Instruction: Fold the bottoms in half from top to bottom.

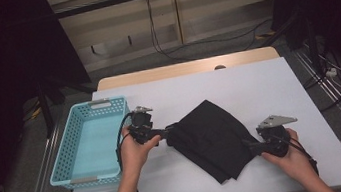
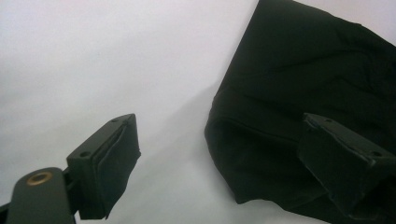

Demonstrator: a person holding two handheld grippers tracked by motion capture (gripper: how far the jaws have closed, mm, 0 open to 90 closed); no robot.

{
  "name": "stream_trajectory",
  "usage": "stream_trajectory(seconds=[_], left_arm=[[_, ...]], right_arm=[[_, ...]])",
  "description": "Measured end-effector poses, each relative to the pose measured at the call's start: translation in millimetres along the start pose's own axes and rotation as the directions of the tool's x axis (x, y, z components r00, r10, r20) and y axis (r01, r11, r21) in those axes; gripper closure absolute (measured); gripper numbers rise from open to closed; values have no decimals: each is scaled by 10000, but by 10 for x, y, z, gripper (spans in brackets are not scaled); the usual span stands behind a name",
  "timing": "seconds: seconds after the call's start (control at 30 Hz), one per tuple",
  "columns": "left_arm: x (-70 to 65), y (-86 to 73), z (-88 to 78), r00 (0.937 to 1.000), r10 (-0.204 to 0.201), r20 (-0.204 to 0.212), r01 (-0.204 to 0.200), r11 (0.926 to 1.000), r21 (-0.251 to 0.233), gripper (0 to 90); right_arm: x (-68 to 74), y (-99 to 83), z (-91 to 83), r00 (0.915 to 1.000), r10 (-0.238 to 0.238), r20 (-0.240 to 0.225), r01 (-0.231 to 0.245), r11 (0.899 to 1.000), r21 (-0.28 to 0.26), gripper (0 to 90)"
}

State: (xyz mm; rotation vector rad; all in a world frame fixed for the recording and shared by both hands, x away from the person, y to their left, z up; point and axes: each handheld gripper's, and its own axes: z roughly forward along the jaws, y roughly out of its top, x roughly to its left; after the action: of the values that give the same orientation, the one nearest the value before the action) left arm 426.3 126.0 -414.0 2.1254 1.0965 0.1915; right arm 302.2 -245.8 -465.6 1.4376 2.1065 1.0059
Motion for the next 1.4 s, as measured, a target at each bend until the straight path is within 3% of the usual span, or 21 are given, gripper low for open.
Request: stream_trajectory(seconds=[0.4,0.47,0.5,0.73,0.77,1.03,1.3,1.4], left_arm=[[-20,12,16,9999,-114,80,114,9999,23,115],[-18,9,21,9998,-178,74,178,9998,41,112],[-18,8,24,9997,-225,72,224,9997,39,106],[-33,9,43,9994,-308,148,307,9995,80,99],[-33,8,47,9993,-331,162,329,9994,76,98],[-28,-1,90,9978,-657,49,656,9976,239,88],[-80,-21,215,9957,-927,-36,927,9948,432,101],[-103,-46,302,9923,-1227,-160,1233,9910,512,125]], right_arm=[[91,-11,-24,9997,249,85,-249,9997,28,475],[109,-13,-24,9995,309,119,-309,9995,-6,514],[130,-12,-25,9995,318,40,-318,9995,-19,585],[154,-1,-21,9992,374,-128,-373,9993,38,695],[166,-2,-17,9985,433,-327,-433,9991,11,759],[136,-2,-22,9940,851,-685,-851,9964,22,799],[182,-7,-45,9929,764,-908,-762,9971,53,806],[208,-10,-56,9925,683,-1013,-678,9977,83,806]])
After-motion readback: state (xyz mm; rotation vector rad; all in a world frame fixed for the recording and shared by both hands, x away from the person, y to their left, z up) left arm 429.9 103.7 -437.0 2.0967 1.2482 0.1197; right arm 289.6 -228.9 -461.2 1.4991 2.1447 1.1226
